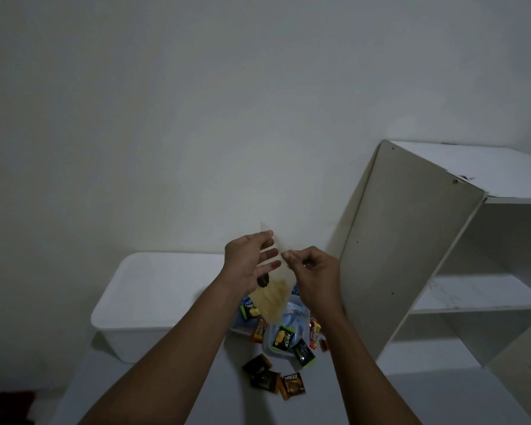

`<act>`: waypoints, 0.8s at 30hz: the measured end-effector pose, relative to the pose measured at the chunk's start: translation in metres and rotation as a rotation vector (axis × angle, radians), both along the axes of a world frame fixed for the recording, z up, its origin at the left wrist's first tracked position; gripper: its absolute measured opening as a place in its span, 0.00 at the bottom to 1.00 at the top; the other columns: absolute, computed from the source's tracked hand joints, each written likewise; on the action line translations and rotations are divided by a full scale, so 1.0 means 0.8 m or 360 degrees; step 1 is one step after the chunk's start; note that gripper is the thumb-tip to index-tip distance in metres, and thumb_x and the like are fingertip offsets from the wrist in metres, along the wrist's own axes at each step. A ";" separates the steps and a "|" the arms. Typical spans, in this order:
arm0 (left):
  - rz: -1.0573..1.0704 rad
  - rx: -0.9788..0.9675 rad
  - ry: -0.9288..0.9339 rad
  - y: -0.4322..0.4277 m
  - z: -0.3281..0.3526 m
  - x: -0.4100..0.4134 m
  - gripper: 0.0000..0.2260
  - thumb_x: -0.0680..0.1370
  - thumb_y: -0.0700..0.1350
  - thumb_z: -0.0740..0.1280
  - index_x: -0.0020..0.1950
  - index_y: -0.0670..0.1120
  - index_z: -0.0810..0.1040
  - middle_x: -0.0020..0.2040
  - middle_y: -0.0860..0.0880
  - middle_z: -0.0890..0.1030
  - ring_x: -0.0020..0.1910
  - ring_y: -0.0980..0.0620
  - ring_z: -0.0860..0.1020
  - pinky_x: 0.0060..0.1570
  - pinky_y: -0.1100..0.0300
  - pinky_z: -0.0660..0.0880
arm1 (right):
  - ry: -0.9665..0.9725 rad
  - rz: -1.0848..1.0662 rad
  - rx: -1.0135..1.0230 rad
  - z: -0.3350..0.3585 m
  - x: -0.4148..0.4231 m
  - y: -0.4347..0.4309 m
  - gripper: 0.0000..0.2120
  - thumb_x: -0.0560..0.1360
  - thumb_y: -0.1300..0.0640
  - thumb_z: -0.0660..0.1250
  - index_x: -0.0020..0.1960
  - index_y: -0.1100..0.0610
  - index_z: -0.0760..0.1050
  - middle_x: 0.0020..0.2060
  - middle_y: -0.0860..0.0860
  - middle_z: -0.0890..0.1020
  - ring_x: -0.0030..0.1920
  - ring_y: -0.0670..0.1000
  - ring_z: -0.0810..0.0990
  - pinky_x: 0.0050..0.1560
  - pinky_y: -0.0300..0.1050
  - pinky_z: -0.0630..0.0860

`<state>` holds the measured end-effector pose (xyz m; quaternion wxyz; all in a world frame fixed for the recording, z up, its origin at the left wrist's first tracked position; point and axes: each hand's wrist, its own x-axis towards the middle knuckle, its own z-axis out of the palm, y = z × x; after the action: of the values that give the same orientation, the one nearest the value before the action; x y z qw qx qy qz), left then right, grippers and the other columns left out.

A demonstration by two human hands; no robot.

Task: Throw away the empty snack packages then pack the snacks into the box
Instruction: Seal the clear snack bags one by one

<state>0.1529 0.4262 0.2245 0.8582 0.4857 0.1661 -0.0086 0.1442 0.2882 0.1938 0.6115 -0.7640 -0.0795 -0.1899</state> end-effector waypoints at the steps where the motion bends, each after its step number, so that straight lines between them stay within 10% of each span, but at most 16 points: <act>1: -0.0001 0.0012 -0.0007 0.001 -0.001 0.001 0.09 0.75 0.42 0.73 0.52 0.39 0.79 0.52 0.42 0.82 0.49 0.43 0.83 0.44 0.47 0.83 | 0.0007 -0.0006 0.0007 0.000 0.001 0.001 0.07 0.72 0.58 0.76 0.36 0.51 0.83 0.34 0.51 0.85 0.39 0.52 0.84 0.42 0.46 0.81; 8: 0.0009 0.0598 -0.0199 0.017 -0.013 0.012 0.32 0.70 0.56 0.77 0.70 0.49 0.71 0.65 0.53 0.74 0.62 0.52 0.74 0.57 0.54 0.72 | 0.0094 0.0114 0.0337 0.024 0.004 -0.012 0.08 0.74 0.61 0.73 0.49 0.66 0.84 0.38 0.56 0.86 0.38 0.41 0.83 0.40 0.31 0.77; 13: -0.0129 0.0403 -0.0345 0.022 -0.016 0.007 0.13 0.71 0.45 0.76 0.51 0.41 0.80 0.45 0.47 0.85 0.43 0.51 0.83 0.42 0.56 0.81 | 0.0174 0.0113 0.0522 0.037 0.008 -0.016 0.10 0.75 0.57 0.72 0.50 0.65 0.83 0.41 0.55 0.86 0.42 0.46 0.84 0.44 0.37 0.81; 19: 0.0038 0.0585 -0.0375 0.018 -0.027 0.008 0.16 0.66 0.50 0.79 0.37 0.45 0.74 0.36 0.50 0.78 0.38 0.53 0.78 0.44 0.60 0.74 | 0.0305 0.0001 0.0755 0.035 0.006 -0.012 0.09 0.76 0.54 0.71 0.42 0.59 0.82 0.36 0.52 0.85 0.41 0.48 0.84 0.46 0.49 0.80; 24: -0.0164 0.0562 -0.0540 0.018 -0.019 0.004 0.09 0.69 0.46 0.77 0.45 0.45 0.81 0.42 0.50 0.84 0.43 0.56 0.81 0.47 0.60 0.75 | 0.0248 -0.0033 0.0635 0.034 0.007 -0.019 0.11 0.77 0.54 0.70 0.40 0.59 0.81 0.37 0.51 0.84 0.44 0.41 0.83 0.54 0.46 0.76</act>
<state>0.1563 0.4405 0.2095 0.7740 0.6304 -0.0065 0.0585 0.1497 0.2729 0.2208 0.7529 -0.6410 0.0153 -0.1485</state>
